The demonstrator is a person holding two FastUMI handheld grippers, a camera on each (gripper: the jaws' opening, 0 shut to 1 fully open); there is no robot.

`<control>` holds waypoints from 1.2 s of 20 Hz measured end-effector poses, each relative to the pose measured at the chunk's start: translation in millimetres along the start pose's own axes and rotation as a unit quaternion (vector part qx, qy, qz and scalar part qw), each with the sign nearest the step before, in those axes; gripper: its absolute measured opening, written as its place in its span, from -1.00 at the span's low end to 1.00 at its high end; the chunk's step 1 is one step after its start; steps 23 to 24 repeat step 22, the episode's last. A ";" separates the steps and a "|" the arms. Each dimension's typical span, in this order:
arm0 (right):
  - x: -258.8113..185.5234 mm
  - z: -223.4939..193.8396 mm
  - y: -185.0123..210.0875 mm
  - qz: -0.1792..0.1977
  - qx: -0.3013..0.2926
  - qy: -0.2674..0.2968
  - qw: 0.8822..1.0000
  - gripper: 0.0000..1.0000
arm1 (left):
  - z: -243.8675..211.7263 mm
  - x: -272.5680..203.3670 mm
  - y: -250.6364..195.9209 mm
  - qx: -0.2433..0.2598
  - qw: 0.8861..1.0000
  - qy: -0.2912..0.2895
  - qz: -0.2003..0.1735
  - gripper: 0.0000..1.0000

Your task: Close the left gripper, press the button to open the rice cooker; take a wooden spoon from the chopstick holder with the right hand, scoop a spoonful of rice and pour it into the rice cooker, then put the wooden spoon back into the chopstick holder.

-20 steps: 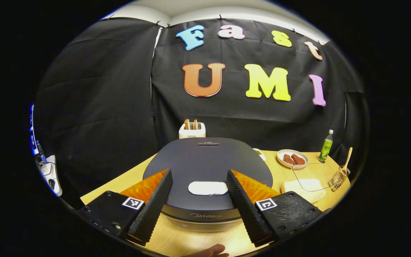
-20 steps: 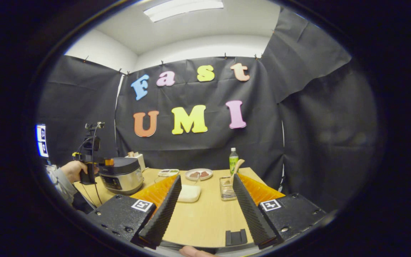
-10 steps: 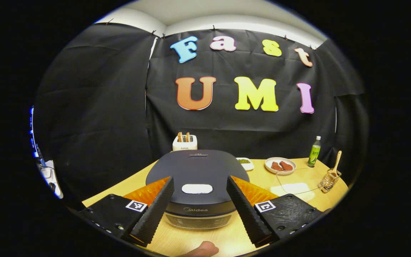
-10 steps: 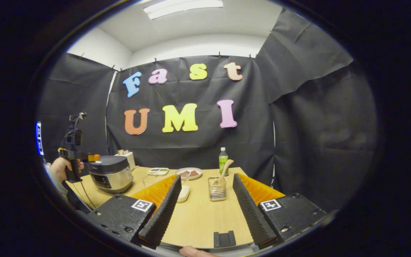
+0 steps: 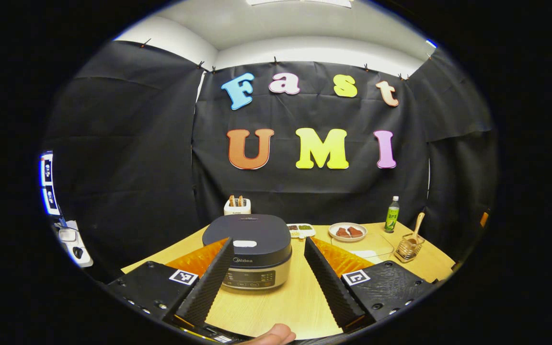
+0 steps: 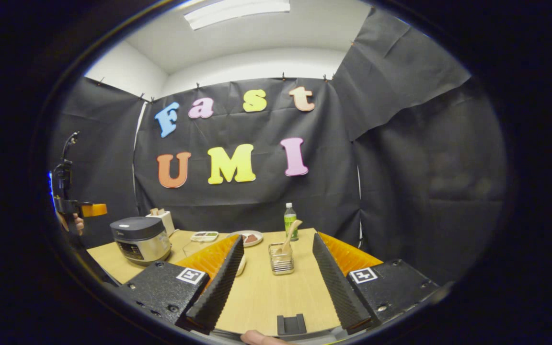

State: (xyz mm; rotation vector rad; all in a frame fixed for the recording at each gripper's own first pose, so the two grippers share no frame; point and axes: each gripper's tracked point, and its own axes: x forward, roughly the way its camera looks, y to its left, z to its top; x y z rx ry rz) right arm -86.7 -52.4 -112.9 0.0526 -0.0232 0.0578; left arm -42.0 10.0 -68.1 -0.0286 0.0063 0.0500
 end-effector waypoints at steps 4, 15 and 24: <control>-3.3 -0.8 -7.8 -0.010 -0.002 0.006 1.000 0.86 | -5.9 -30.7 -9.7 0.022 1.000 -0.010 0.005 0.88; -3.7 3.1 -13.6 -0.014 -0.004 0.003 1.000 0.86 | -24.8 -59.1 -39.7 0.045 0.999 -0.015 -0.014 0.89; -8.2 6.0 -8.5 -0.006 -0.008 0.000 1.000 0.89 | -24.1 -66.8 -53.0 0.037 0.999 -0.018 -0.028 0.92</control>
